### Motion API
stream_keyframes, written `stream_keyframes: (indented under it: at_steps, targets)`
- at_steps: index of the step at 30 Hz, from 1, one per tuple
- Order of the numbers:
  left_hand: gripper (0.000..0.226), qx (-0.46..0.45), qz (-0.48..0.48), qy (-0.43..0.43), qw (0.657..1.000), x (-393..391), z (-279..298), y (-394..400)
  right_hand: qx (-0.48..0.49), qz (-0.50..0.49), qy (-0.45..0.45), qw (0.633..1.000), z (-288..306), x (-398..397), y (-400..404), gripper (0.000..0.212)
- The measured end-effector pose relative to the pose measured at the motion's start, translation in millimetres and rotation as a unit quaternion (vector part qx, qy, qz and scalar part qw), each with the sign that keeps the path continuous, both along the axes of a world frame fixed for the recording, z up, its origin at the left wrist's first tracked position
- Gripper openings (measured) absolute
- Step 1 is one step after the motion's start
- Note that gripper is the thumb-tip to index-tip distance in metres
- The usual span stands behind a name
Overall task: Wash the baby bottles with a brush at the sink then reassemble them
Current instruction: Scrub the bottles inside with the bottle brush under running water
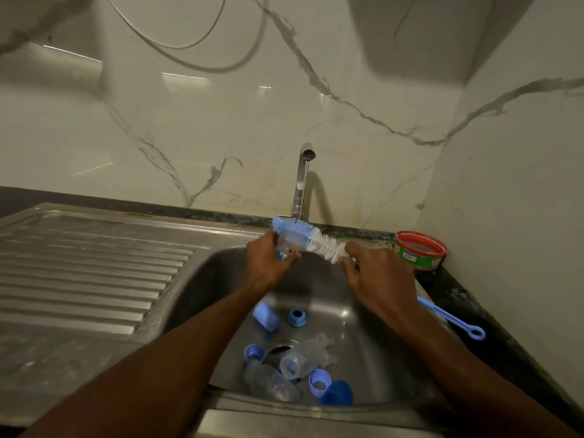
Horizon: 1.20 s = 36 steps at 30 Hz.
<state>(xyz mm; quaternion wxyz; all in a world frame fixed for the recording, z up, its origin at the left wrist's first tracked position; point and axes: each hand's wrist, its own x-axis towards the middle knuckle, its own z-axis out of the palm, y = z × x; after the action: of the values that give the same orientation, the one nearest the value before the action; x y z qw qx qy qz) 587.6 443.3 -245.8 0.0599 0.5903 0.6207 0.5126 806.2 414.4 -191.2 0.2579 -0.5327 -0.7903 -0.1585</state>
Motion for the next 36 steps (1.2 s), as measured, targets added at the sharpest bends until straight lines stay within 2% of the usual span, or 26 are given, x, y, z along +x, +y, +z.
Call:
stream_keyframes:
  at_steps: [5, 10, 12, 16, 19, 22, 27, 32, 36]
  targets:
    - [0.048, -0.022, -0.110, 0.038, 0.993, 20.2, -1.8, -0.6, -0.007, -0.008, 0.024, 1.000, -0.2, -14.0, 7.2, 0.031]
    - [0.049, -0.022, -0.113, 0.001, 0.993, 5.2, -5.2, 3.6, 0.012, -0.054, 0.018, 0.998, 3.7, -2.2, 7.3, 0.033]
    - [0.054, -0.013, -0.135, -0.010, 0.991, -1.1, -7.5, 4.2, 0.000, -0.069, 0.045, 0.997, 2.3, 4.9, 11.1, 0.035]
    - [0.056, 0.001, -0.234, -0.045, 0.971, 7.4, -1.8, -0.9, -0.039, -0.032, 0.114, 0.992, -2.9, 5.6, 17.3, 0.040]
    - [0.058, 0.014, -0.295, -0.049, 0.954, 17.9, 3.6, -4.5, -0.037, -0.033, 0.088, 0.995, -3.6, -2.9, 17.4, 0.037]
    - [0.057, 0.036, -0.290, -0.045, 0.955, 12.6, 6.6, -4.1, -0.060, -0.046, 0.069, 0.995, -0.8, -2.4, 18.6, 0.037]
    - [0.056, 0.041, -0.216, -0.054, 0.974, -5.9, 1.4, 3.4, -0.067, 0.004, 0.071, 0.995, -0.1, 11.3, 18.4, 0.049]
    - [0.057, 0.049, -0.270, 0.016, 0.961, 11.6, 3.1, -2.7, -0.065, 0.069, 0.062, 0.994, -1.3, 3.2, 19.4, 0.056]
    - [0.059, 0.054, -0.249, 0.023, 0.967, 8.3, 0.9, 0.4, -0.066, 0.069, 0.044, 0.994, 2.4, 3.1, 21.3, 0.061]
